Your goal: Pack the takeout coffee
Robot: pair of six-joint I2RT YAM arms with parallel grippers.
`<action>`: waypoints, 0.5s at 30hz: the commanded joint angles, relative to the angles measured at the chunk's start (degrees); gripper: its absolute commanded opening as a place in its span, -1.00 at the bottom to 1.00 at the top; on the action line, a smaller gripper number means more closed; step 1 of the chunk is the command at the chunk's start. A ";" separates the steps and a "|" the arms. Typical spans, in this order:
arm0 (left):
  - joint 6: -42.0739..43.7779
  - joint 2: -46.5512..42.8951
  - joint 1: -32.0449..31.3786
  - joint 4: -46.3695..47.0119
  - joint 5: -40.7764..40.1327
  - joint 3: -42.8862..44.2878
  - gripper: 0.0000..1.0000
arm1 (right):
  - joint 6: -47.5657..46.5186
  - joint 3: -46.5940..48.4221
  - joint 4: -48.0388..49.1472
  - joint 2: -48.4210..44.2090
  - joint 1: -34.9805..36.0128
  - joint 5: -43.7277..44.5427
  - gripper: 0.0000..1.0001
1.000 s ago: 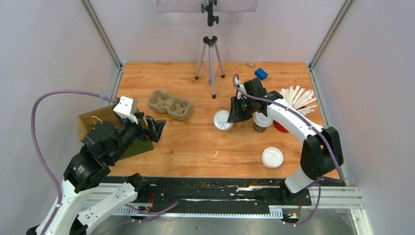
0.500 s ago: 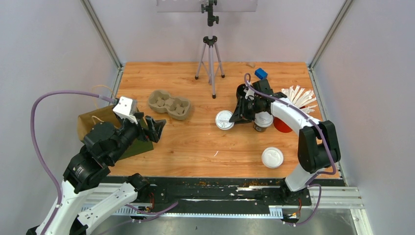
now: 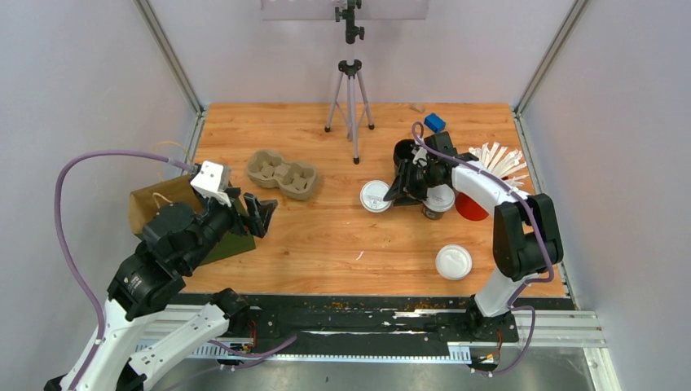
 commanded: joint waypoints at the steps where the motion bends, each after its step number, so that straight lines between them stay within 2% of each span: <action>1: -0.24 0.04 0.20 1.42 -0.46 -0.15 1.00 | 1.01 1.06 1.73 0.68 -0.21 1.14 -0.23; 15: -0.35 0.16 0.20 1.74 -0.39 -0.37 1.00 | -0.12 7.10 -0.03 2.75 -0.19 3.61 -0.24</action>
